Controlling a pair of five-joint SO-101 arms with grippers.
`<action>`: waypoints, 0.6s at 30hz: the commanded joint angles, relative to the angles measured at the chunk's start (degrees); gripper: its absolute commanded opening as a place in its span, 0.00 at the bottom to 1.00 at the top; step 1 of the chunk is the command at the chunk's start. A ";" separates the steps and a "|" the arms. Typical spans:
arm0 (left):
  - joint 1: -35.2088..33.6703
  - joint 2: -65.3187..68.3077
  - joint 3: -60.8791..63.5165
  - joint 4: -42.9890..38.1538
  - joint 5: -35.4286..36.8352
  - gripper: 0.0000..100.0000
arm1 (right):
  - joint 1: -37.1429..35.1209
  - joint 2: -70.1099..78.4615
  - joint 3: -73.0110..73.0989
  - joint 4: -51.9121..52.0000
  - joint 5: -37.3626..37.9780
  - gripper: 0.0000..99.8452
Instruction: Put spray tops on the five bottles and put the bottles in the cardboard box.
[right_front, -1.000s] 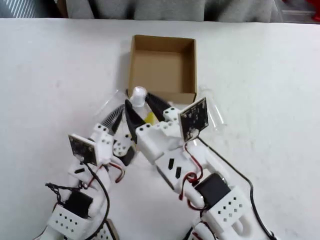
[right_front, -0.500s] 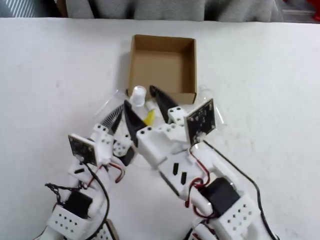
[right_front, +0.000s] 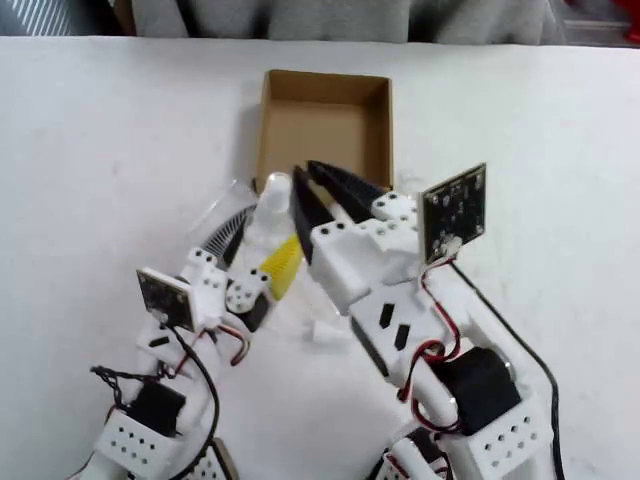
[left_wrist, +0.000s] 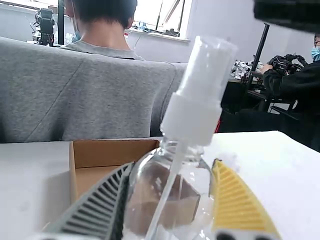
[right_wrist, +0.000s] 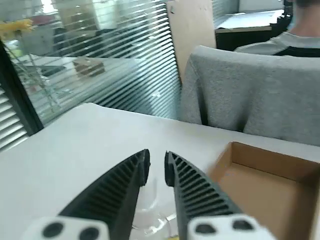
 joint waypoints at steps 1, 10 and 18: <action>-1.45 -1.10 -0.26 -1.49 0.44 0.11 | 7.16 -0.57 -2.37 9.36 0.00 0.02; -8.22 -1.01 -0.44 -8.62 0.62 0.11 | 23.43 -0.84 14.68 15.16 13.45 0.02; -10.42 -0.92 -7.82 -11.34 0.62 0.11 | 34.59 -0.84 32.00 1.01 16.62 0.02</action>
